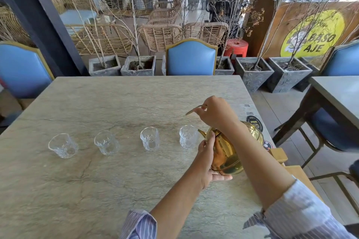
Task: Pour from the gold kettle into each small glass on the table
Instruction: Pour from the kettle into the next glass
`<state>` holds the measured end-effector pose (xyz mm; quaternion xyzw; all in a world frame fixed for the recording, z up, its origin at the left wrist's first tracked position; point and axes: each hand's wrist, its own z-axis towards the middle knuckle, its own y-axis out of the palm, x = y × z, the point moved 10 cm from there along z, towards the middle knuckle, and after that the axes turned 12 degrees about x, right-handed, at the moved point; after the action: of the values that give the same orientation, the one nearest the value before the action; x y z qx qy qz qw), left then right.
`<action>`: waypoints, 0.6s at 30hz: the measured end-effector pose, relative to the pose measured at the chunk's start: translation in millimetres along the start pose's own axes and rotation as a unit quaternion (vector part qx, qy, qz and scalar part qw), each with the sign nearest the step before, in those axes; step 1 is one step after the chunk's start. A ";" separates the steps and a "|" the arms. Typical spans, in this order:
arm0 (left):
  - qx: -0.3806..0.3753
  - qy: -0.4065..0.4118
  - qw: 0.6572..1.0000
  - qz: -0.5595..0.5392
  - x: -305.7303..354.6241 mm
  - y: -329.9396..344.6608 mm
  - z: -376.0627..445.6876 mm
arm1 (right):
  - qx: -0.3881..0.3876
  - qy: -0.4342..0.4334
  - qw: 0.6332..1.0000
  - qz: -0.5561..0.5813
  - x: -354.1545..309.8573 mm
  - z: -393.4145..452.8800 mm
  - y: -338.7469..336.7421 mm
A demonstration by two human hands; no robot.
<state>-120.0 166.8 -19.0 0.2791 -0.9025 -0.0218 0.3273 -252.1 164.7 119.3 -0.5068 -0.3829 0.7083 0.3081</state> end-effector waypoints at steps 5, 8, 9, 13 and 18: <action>-0.009 0.002 1.000 -0.009 3.4 6.1 -10.2 | 0.007 -0.016 1.000 -0.008 -6.9 0.8 -12.1; -0.010 0.002 1.000 -0.010 5.1 9.5 -16.7 | 0.006 -0.022 1.000 -0.009 -10.9 0.5 -18.7; -0.011 0.002 1.000 -0.009 5.8 10.9 -19.4 | 0.006 -0.024 1.000 -0.009 -12.2 0.3 -20.8; -0.012 -0.003 1.000 -0.018 7.4 15.2 -25.8 | 0.006 -0.034 0.999 -0.018 -17.6 -0.2 -29.1; -0.018 0.003 1.000 -0.011 11.3 19.4 -32.9 | 0.016 -0.043 0.999 -0.028 -21.1 0.2 -40.3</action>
<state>-116.7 182.0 17.7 0.2829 -0.8978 -0.0410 0.3351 -244.0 168.1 164.0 -0.4602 -0.3986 0.7265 0.3187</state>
